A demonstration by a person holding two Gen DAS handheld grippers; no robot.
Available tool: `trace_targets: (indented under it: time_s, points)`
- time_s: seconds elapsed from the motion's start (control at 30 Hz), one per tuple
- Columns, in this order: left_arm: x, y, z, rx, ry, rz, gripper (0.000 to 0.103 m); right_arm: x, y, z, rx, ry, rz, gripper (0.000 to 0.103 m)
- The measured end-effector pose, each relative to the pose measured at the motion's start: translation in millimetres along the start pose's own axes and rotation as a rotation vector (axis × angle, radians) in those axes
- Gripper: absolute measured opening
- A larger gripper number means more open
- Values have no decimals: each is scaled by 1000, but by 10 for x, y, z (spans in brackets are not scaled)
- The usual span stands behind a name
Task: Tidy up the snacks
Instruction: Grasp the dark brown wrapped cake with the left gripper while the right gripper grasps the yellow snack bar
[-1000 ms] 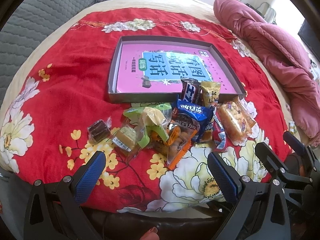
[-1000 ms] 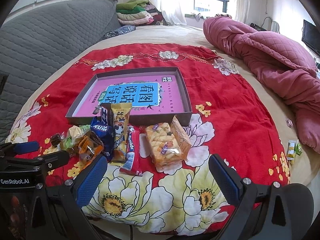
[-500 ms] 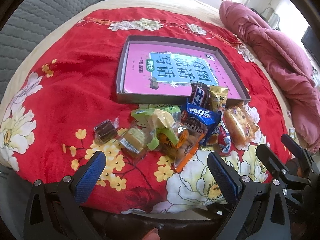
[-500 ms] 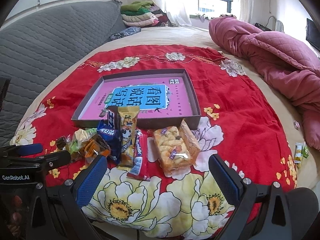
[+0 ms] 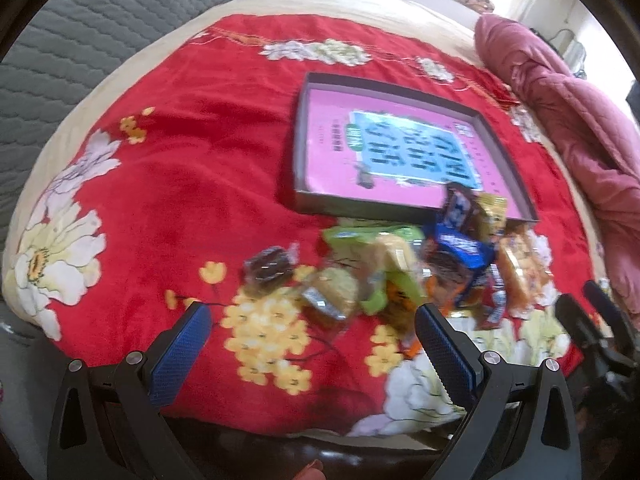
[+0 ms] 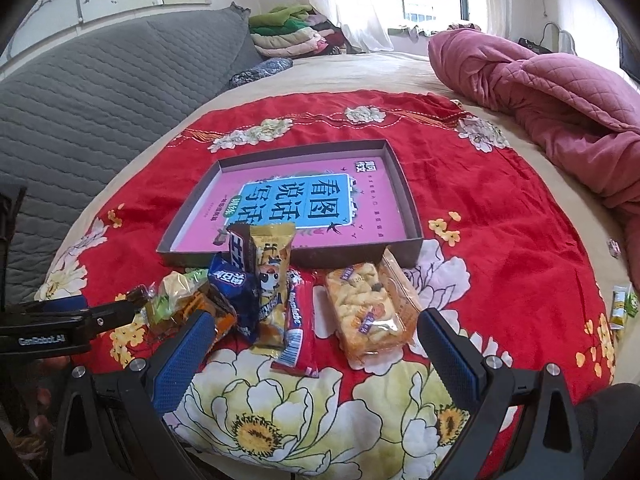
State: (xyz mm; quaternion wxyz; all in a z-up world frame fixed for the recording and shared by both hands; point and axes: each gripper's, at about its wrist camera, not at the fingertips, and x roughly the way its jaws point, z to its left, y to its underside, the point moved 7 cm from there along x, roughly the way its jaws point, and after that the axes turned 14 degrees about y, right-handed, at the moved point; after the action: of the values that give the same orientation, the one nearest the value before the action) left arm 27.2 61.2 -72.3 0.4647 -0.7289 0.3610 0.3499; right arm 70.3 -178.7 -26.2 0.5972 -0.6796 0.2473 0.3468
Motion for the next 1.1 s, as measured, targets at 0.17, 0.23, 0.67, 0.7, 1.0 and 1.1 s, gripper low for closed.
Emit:
trace_targets:
  time_s: [0.17,0.23,0.67,0.7,1.0,1.1]
  points:
    - [47,13,214,-54,-37,19,102,49,-25,6,4,-20,1,102]
    - [57,12,304,-78,-51,21,102,61,-24,9,3,-31,7,102]
    - [247,-22,608,-195,-50,56,102,190,-128,128,-22,-33,-13,102]
    - [272,-25,623,-205,-55,56,102,205,-137,137,-23,-36,-13,102]
    - [385,-133,498,-184,-35,44,92,492,-220,169,-4,-41,44,98]
    - [407,-159,531,-203,-32,43,89,578,-231,222,-24,-41,51,86]
